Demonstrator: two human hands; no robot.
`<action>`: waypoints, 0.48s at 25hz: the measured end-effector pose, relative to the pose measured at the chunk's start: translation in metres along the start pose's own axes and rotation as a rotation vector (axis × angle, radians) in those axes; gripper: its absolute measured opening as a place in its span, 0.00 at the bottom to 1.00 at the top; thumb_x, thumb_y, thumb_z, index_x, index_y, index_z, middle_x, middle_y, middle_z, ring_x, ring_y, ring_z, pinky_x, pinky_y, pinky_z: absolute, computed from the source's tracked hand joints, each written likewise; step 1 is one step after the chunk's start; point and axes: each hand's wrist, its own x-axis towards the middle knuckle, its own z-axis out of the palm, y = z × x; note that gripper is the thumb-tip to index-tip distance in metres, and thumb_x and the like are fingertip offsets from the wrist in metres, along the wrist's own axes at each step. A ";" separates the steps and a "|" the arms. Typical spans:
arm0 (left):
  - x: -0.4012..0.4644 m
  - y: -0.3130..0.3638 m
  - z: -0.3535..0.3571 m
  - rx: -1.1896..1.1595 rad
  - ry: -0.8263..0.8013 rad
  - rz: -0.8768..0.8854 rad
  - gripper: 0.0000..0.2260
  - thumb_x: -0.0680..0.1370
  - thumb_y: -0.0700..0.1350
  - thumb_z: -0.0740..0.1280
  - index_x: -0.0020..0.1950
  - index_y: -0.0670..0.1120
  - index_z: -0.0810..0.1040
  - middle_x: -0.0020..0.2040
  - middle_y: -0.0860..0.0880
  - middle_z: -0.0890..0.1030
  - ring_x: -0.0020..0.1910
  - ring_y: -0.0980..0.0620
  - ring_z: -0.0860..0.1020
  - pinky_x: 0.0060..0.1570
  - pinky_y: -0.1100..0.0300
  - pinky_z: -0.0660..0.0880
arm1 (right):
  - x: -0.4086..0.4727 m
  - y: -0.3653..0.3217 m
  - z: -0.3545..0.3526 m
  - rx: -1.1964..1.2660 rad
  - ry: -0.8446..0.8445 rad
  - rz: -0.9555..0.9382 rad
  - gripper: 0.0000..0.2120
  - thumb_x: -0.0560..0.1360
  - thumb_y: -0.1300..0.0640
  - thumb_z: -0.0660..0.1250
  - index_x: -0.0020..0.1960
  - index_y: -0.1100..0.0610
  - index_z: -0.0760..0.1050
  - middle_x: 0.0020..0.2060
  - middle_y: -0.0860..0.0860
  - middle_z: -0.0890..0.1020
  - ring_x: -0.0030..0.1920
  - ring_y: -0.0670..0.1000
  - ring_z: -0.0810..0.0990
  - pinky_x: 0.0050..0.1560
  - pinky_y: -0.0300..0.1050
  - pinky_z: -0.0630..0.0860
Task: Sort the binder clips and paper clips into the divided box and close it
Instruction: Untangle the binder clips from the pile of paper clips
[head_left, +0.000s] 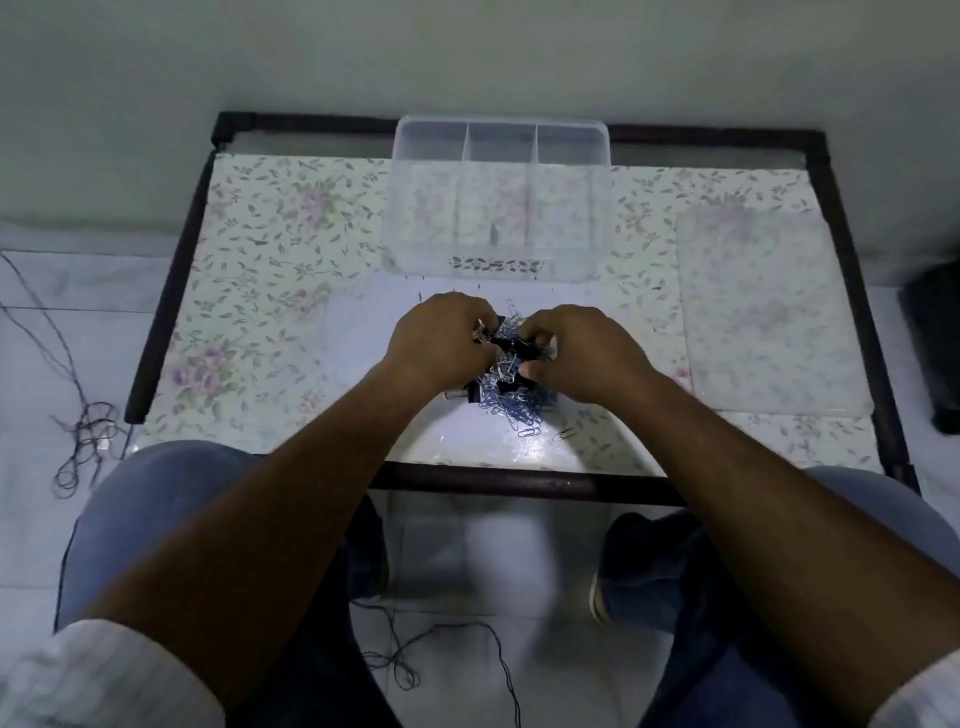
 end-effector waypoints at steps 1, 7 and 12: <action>0.001 0.002 0.002 0.022 -0.026 0.000 0.14 0.74 0.53 0.75 0.59 0.54 0.83 0.57 0.52 0.82 0.56 0.49 0.79 0.52 0.55 0.76 | 0.001 -0.001 0.003 -0.025 -0.012 0.014 0.19 0.73 0.50 0.78 0.62 0.48 0.82 0.54 0.49 0.83 0.53 0.53 0.81 0.54 0.51 0.80; -0.007 0.008 0.014 0.107 -0.060 0.008 0.19 0.71 0.53 0.77 0.60 0.53 0.81 0.55 0.51 0.81 0.54 0.48 0.80 0.48 0.56 0.76 | -0.001 -0.003 0.021 -0.052 0.047 0.048 0.14 0.70 0.49 0.79 0.52 0.49 0.79 0.48 0.49 0.80 0.48 0.54 0.80 0.46 0.49 0.77; -0.010 0.007 0.016 0.120 -0.042 0.008 0.18 0.73 0.50 0.77 0.61 0.52 0.80 0.56 0.50 0.82 0.55 0.47 0.80 0.46 0.56 0.74 | 0.001 -0.002 0.022 0.074 0.090 0.060 0.06 0.72 0.53 0.77 0.43 0.50 0.80 0.41 0.46 0.83 0.44 0.50 0.81 0.43 0.47 0.77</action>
